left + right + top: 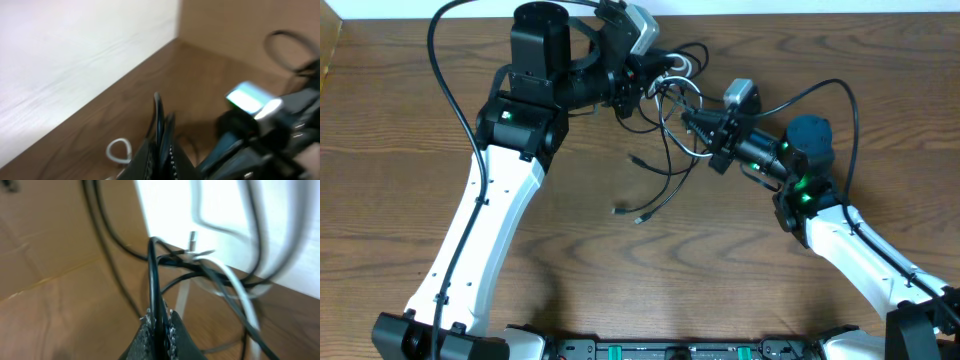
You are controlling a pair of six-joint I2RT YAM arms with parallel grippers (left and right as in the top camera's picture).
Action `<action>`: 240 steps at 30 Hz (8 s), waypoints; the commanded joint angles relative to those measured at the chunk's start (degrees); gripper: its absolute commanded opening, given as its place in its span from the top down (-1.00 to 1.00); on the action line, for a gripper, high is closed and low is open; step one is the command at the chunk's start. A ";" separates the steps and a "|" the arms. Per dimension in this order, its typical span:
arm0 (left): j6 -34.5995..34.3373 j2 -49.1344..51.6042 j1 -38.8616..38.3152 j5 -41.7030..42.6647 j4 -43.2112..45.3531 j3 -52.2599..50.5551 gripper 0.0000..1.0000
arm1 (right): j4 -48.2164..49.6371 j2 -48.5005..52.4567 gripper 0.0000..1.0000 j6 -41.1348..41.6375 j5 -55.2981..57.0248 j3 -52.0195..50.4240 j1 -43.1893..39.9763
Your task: Untangle cables
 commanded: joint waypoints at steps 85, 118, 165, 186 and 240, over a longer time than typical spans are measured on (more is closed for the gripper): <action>4.83 1.55 -2.21 -27.47 -20.00 -0.04 -0.83 | -15.61 0.15 -0.85 24.04 13.14 -0.11 -18.75; -16.02 7.50 7.85 -43.67 -22.86 -0.04 -0.84 | -23.12 0.15 -0.99 20.44 13.92 -0.11 -18.71; -16.02 7.50 7.85 -43.69 -22.86 -0.04 -0.86 | -39.82 0.15 -0.99 19.39 15.61 -0.13 -18.73; -16.02 7.50 7.85 -43.69 -22.86 -0.04 -0.86 | -39.85 0.15 -0.99 19.39 15.61 -0.11 -18.73; -16.02 7.50 7.85 -43.69 -22.86 -0.04 -0.86 | -39.85 0.15 -0.99 19.39 15.61 -0.13 -18.73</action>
